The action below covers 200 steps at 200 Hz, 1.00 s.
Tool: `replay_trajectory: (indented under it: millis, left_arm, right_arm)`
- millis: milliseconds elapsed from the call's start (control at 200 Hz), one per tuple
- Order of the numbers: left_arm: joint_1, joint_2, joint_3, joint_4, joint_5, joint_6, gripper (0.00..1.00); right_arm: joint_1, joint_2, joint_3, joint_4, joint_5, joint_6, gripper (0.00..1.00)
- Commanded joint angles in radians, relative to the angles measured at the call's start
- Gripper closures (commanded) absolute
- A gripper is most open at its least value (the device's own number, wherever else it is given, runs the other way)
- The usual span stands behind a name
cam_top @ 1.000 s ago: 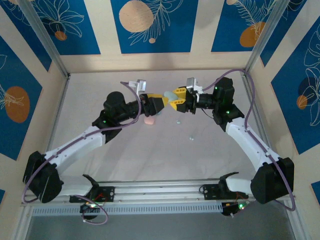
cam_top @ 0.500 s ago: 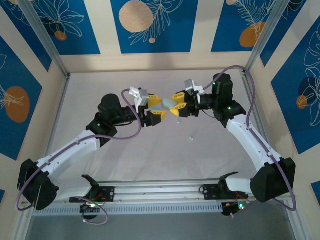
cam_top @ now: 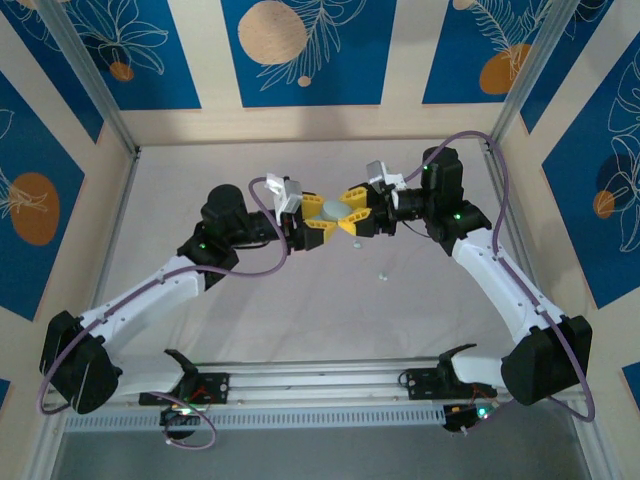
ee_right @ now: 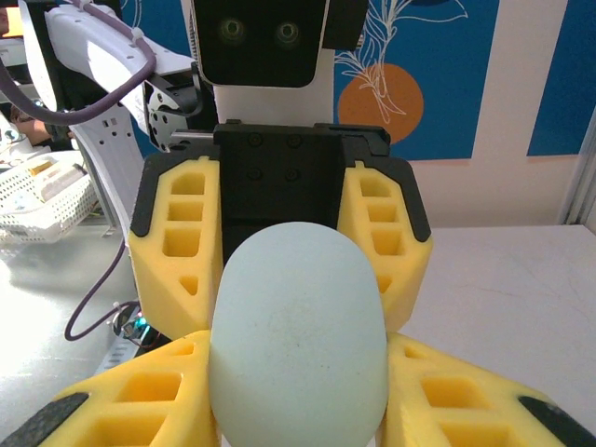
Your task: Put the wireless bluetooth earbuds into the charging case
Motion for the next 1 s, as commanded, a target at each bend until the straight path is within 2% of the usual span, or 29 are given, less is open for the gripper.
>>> replay_trajectory:
  millis: [0,450,715,995]
  left_arm:
    - [-0.008,0.007,0.040,0.037,0.046,-0.007,0.53]
    - [-0.008,0.009,0.051,-0.024,0.056,0.041,0.72]
    - [-0.008,-0.001,0.025,-0.009,0.062,0.088,0.77]
    - [-0.008,-0.006,0.002,0.055,0.038,0.067,0.78]
  right_arm:
    - [0.008,0.003,0.032,-0.024,-0.017,-0.021,0.67]
    - [0.007,0.003,0.046,-0.041,-0.012,-0.004,0.64]
    - [-0.029,0.025,0.090,-0.072,0.026,0.166,0.49]
    - [-0.047,0.035,0.113,-0.082,0.080,0.252,0.40]
